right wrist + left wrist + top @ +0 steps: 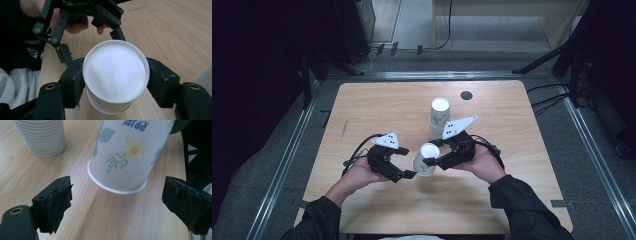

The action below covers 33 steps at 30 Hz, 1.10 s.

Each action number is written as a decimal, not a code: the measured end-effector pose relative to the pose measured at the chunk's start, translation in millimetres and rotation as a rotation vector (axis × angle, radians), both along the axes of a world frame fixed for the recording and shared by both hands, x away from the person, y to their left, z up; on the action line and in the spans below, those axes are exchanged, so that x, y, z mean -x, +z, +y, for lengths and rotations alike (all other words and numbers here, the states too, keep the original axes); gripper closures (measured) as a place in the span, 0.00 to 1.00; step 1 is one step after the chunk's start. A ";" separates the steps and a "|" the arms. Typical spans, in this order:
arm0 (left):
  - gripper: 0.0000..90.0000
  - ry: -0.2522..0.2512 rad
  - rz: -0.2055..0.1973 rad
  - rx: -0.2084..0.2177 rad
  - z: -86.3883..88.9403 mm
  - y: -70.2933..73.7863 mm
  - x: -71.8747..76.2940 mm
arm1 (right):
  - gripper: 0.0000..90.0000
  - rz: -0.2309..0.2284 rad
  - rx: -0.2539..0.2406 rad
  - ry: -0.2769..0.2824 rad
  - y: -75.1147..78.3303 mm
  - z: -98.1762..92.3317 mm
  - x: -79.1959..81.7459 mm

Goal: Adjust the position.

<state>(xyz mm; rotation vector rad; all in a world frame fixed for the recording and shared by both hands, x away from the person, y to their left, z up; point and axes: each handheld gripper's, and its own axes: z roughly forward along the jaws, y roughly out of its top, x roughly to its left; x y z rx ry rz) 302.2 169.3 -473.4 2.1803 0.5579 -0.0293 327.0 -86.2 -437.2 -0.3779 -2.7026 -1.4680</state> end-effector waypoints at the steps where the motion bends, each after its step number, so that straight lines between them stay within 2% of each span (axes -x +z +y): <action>1: 0.10 -0.004 -0.002 0.012 -0.4 0.7 0.3 | 0.40 0.004 -0.008 0.004 1.0 0.6 0.6; 6: 0.10 -0.018 -0.006 0.036 -2.8 2.5 1.8 | 0.40 0.011 -0.065 0.033 4.5 3.7 2.6; 12: 0.10 -0.032 -0.014 0.046 -5.8 3.3 3.9 | 0.40 0.014 -0.071 0.056 5.7 7.3 6.2; 18: 0.13 -0.045 -0.031 0.075 -6.5 5.9 6.1 | 0.40 0.026 -0.134 0.067 10.5 8.0 7.0; 19: 0.14 -0.044 -0.032 0.091 -5.7 7.1 6.5 | 0.40 0.035 -0.145 0.073 11.1 7.9 7.1; 28: 0.20 -0.063 -0.051 0.124 -3.0 9.9 8.1 | 0.40 0.049 -0.173 0.071 11.8 7.6 6.2; 33: 0.24 -0.072 -0.056 0.112 -3.5 9.7 8.9 | 0.40 0.051 -0.167 0.074 11.1 8.6 6.7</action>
